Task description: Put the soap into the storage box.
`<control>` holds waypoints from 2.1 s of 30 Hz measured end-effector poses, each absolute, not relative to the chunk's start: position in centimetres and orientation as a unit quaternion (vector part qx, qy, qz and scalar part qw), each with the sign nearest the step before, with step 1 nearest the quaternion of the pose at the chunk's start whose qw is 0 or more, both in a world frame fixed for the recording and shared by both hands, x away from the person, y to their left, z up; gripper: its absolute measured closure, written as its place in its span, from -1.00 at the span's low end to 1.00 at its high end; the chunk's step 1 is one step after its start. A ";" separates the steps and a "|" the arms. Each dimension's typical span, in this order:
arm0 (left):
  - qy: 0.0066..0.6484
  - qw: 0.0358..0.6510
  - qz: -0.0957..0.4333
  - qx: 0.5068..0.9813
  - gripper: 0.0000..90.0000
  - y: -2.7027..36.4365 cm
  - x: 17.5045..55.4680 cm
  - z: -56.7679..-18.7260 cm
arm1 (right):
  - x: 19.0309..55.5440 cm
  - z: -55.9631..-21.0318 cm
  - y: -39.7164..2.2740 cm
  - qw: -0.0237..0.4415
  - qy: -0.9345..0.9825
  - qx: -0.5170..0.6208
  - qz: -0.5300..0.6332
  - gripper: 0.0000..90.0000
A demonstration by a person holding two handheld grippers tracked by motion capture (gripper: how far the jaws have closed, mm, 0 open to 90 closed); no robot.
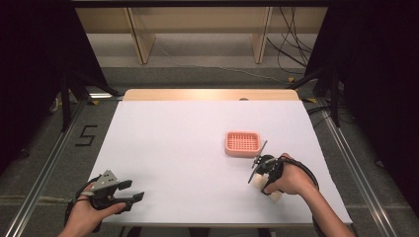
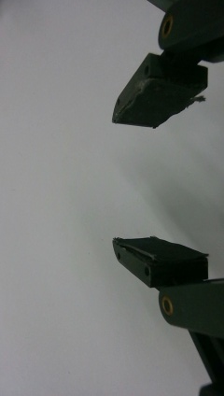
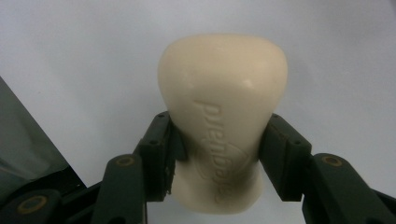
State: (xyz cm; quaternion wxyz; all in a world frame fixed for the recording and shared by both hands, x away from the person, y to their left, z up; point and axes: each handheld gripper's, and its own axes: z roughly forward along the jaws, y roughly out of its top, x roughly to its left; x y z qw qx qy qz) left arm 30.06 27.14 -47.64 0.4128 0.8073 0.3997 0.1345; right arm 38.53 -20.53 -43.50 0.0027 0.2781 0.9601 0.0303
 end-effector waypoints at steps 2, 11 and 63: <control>0.395 0.413 0.138 0.809 -0.27 27.2 30.1 -47.6 | 38.5 -43.3 -20.5 0.005 0.956 0.291 0.030 0.12; 0.401 0.419 0.136 0.803 -0.27 27.0 30.1 -47.7 | 38.5 -42.6 -20.9 0.016 0.958 0.285 0.038 0.12; 0.417 0.415 0.143 0.796 -0.27 27.8 29.4 -47.7 | 42.1 -39.8 -21.7 0.066 0.966 0.243 0.051 0.12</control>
